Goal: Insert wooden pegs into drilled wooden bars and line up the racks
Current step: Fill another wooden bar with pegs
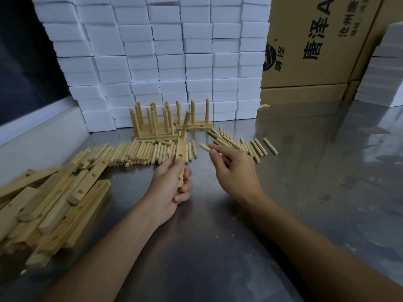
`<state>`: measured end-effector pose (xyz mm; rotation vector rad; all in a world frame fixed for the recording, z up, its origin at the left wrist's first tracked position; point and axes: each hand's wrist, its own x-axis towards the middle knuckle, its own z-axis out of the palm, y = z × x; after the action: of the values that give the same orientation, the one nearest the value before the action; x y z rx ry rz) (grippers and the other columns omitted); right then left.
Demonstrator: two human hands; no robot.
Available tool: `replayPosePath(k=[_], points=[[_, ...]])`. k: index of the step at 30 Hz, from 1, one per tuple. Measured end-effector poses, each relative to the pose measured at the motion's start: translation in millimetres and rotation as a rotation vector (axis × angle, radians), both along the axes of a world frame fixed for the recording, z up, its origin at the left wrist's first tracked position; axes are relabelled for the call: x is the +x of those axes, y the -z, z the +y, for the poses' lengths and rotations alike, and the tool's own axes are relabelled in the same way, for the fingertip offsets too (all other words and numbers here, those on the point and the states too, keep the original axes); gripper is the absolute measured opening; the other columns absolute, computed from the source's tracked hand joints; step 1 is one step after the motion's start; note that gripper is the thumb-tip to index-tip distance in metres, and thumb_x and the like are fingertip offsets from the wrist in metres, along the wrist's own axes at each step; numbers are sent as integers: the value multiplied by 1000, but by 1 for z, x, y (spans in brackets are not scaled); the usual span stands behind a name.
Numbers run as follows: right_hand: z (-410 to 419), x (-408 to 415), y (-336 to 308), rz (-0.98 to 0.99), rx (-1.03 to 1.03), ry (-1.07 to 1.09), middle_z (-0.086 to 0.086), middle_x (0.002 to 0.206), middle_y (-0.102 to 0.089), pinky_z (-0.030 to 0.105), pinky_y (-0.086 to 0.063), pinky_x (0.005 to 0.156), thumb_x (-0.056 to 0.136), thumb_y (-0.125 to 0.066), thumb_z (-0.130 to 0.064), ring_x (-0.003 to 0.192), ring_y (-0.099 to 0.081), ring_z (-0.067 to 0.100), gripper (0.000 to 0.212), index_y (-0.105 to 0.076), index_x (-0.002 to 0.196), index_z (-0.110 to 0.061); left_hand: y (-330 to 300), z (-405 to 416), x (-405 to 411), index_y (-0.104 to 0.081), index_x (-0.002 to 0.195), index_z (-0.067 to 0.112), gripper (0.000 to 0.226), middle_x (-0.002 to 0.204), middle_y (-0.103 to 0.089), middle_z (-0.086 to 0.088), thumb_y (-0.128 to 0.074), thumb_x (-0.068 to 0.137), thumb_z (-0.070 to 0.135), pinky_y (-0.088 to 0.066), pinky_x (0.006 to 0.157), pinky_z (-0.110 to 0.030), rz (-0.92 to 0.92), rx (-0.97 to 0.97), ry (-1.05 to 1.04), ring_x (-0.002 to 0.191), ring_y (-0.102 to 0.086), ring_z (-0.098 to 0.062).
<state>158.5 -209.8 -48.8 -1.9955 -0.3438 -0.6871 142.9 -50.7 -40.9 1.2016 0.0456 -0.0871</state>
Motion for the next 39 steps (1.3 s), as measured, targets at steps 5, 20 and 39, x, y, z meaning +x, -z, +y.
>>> replayPosePath(k=[5,20,39], points=[[7,-4,-1,97,28,-101,-7,61,-55,19,-39,48,99,-58,-21,51,-47,6,16,-68,110,-18,2,-1,3,-56,102,10,19,62,-47,3,-43,106,24,-22,33,-17,-73,148,-28,43,-35,-7],[2,-12,-12,-37,-209,-99,-11,71,-63,34,-52,62,96,-63,-16,62,-59,11,16,-74,108,-16,16,-1,3,-54,96,2,26,63,-40,2,-46,103,26,-29,47,-32,-310,547,-138,51,-33,-14],[8,-20,-18,53,-530,4,-3,64,-58,35,-45,55,103,-46,-29,55,-50,14,28,-71,105,-17,14,10,-2,-58,95,9,20,65,-50,1,-47,102,24,-35,51,-20,-605,1054,-235,54,-45,-10]])
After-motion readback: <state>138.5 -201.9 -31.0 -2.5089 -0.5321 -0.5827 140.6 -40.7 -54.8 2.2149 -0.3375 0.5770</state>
